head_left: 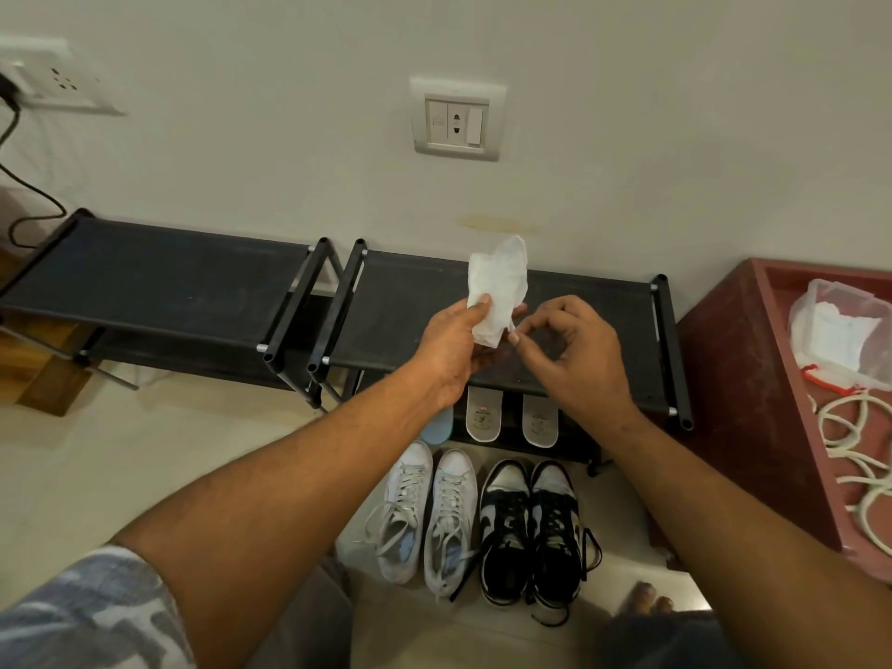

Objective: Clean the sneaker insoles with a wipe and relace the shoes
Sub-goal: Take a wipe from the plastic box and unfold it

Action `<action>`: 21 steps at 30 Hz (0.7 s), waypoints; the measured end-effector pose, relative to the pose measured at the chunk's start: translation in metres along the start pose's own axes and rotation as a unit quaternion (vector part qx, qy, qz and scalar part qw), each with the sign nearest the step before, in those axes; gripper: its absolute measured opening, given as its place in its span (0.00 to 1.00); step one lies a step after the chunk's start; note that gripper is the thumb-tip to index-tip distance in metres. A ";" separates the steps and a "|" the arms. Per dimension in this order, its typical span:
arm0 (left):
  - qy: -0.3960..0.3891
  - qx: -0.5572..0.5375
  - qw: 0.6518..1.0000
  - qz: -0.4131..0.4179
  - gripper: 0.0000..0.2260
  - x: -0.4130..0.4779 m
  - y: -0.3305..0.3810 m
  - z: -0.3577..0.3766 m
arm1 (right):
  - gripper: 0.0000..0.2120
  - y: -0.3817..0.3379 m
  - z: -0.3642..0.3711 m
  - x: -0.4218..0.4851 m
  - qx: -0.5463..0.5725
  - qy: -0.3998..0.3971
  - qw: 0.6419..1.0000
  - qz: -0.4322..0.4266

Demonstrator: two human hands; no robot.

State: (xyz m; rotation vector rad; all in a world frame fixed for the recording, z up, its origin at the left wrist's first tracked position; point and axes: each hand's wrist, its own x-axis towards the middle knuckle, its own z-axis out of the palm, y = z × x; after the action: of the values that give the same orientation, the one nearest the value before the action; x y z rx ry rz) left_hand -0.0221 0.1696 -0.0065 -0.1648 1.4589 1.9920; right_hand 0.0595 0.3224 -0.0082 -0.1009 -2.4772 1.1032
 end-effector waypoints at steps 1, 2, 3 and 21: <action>0.003 -0.002 1.000 0.001 0.15 0.000 0.000 0.000 | 0.06 0.000 0.001 0.000 -0.005 0.002 1.000 -0.001; 0.009 -0.006 1.000 0.000 0.15 0.001 -0.001 0.000 | 0.09 0.000 0.002 0.000 -0.011 0.005 1.000 -0.002; 0.017 -0.010 1.000 -0.002 0.16 0.001 -0.001 0.000 | 0.13 0.000 0.003 0.000 -0.017 0.008 1.000 -0.001; 0.034 -0.029 0.999 -0.011 0.14 0.003 -0.001 0.001 | 0.07 -0.011 0.010 -0.005 0.219 -0.213 0.929 0.210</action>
State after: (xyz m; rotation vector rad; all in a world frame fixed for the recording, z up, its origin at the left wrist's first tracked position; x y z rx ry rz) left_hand -0.0234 0.1715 -0.0086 -0.2765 1.4356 2.0295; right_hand 0.0613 0.3062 -0.0079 -0.2940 -2.5601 2.0260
